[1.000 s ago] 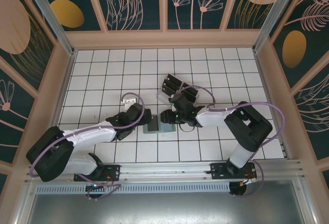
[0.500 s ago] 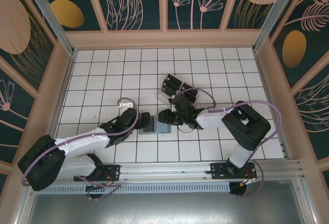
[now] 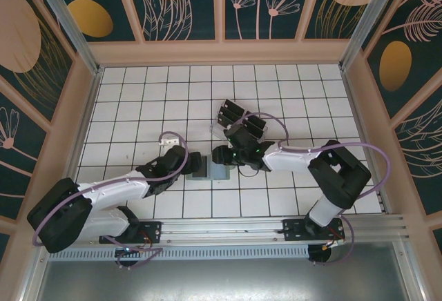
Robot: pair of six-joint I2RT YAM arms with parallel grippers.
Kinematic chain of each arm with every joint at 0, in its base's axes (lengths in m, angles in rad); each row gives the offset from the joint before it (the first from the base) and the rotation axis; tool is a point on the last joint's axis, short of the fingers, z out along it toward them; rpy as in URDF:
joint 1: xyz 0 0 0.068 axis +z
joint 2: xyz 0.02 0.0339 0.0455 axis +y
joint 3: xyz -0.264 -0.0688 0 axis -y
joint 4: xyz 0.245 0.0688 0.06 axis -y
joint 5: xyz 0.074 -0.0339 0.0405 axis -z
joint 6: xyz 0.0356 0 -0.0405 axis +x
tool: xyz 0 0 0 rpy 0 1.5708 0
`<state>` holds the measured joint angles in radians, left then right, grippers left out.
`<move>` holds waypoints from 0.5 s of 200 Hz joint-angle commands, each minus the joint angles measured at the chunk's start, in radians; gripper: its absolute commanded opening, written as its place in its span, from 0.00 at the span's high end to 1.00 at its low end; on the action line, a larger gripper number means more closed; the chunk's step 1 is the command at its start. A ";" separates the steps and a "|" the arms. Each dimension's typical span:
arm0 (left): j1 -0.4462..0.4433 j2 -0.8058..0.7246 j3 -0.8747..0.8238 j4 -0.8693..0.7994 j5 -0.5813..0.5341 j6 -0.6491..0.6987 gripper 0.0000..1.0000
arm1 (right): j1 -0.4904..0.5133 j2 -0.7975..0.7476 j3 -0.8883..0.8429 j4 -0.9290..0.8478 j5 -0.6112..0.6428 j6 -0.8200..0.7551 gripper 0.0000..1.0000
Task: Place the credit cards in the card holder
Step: Move the card holder to the center of the table, then flip over the card slot on the card holder.
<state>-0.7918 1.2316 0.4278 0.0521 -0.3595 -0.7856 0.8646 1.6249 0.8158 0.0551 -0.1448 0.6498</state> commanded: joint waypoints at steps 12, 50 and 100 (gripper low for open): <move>0.002 -0.003 0.000 -0.005 -0.031 0.018 0.02 | 0.022 0.032 0.071 -0.108 0.072 -0.072 0.57; 0.002 -0.019 -0.010 -0.006 -0.036 0.029 0.02 | 0.027 0.092 0.104 -0.113 0.064 -0.082 0.57; 0.002 -0.020 -0.024 0.009 -0.023 0.040 0.01 | 0.036 0.174 0.118 -0.031 -0.038 -0.032 0.57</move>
<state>-0.7918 1.2236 0.4202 0.0525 -0.3748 -0.7685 0.8883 1.7611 0.9077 -0.0128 -0.1204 0.5896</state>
